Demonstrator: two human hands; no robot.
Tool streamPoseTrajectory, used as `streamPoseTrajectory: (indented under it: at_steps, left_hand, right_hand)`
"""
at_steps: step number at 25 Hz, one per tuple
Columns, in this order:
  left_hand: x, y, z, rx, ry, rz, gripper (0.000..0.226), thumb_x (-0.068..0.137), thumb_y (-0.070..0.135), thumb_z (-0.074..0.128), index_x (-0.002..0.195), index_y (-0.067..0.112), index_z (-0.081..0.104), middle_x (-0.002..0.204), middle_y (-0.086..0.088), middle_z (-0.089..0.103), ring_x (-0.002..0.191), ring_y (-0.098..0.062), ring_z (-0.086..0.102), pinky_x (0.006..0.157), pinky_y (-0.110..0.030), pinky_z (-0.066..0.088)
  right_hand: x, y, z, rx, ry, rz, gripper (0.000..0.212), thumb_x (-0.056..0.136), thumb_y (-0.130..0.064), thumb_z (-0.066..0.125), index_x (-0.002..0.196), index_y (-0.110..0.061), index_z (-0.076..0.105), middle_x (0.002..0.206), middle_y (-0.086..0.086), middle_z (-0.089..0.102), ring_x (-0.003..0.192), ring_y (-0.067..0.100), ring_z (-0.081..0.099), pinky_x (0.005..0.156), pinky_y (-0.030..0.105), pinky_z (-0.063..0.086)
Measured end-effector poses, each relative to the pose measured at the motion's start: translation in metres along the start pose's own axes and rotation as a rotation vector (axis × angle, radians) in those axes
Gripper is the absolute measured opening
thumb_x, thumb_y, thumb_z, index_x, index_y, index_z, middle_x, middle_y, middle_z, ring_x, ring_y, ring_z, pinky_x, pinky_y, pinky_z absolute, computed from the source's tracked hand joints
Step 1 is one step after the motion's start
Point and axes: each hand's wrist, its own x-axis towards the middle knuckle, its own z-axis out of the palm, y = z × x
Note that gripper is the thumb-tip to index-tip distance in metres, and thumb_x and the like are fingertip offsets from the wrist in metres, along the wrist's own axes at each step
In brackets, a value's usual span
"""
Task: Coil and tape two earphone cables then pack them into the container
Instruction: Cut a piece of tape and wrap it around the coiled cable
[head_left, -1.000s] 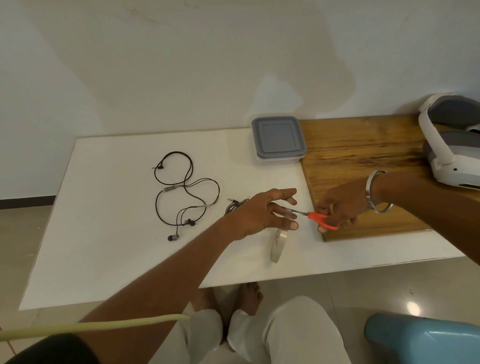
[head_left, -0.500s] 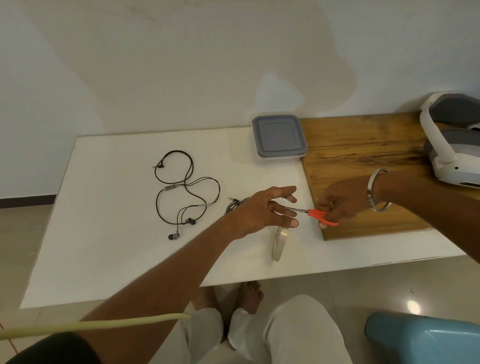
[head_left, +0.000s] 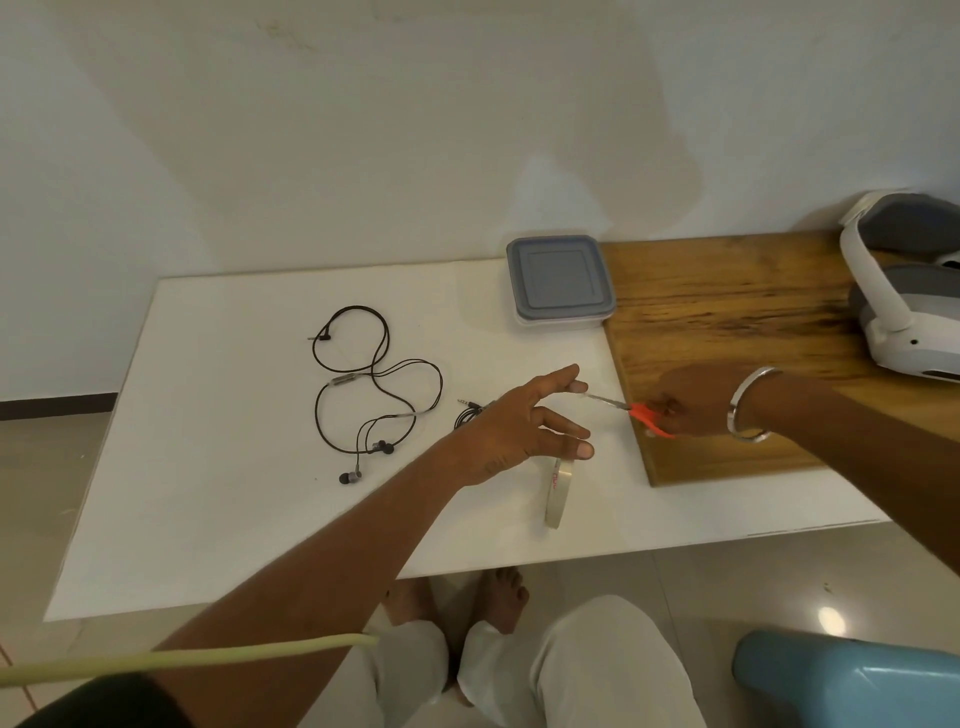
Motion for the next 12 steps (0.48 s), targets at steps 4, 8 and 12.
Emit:
streamPoseTrajectory:
  at_steps: [4,8,12]
  left_hand:
    - [-0.002,-0.004,-0.002,0.004,0.031,-0.006,0.077,0.086,0.009,0.07,0.15,0.026,0.031,0.144,0.012,0.047,0.105,-0.017,0.067,0.101,-0.029,0.048]
    - [-0.002,-0.006,-0.005,-0.014,0.094,-0.003,0.068,0.089,-0.001,0.064,0.147,0.021,0.037,0.139,0.007,0.052,0.095,-0.016,0.07,0.084,-0.015,0.052]
    - [-0.003,-0.006,-0.012,-0.005,0.132,0.0,0.07,0.085,-0.002,0.069,0.145,0.021,0.041,0.138,0.007,0.054,0.093,-0.016,0.071,0.089,-0.021,0.047]
  right_hand:
    - [0.023,-0.006,0.006,-0.06,0.072,0.203,0.046,0.085,-0.054,0.052,0.084,-0.011,0.068,0.079,0.006,0.066,0.074,0.022,0.059,0.065,0.027,0.045]
    - [0.04,-0.018,0.017,-0.016,0.112,0.263,0.037,0.088,-0.046,0.054,0.076,-0.012,0.06,0.063,0.0,0.053,0.058,0.015,0.05,0.05,0.022,0.038]
    - [0.035,-0.032,0.03,0.153,0.382,0.178,0.026,0.084,-0.018,0.065,0.106,-0.011,0.053,0.096,0.004,0.052,0.075,0.021,0.054,0.064,0.027,0.045]
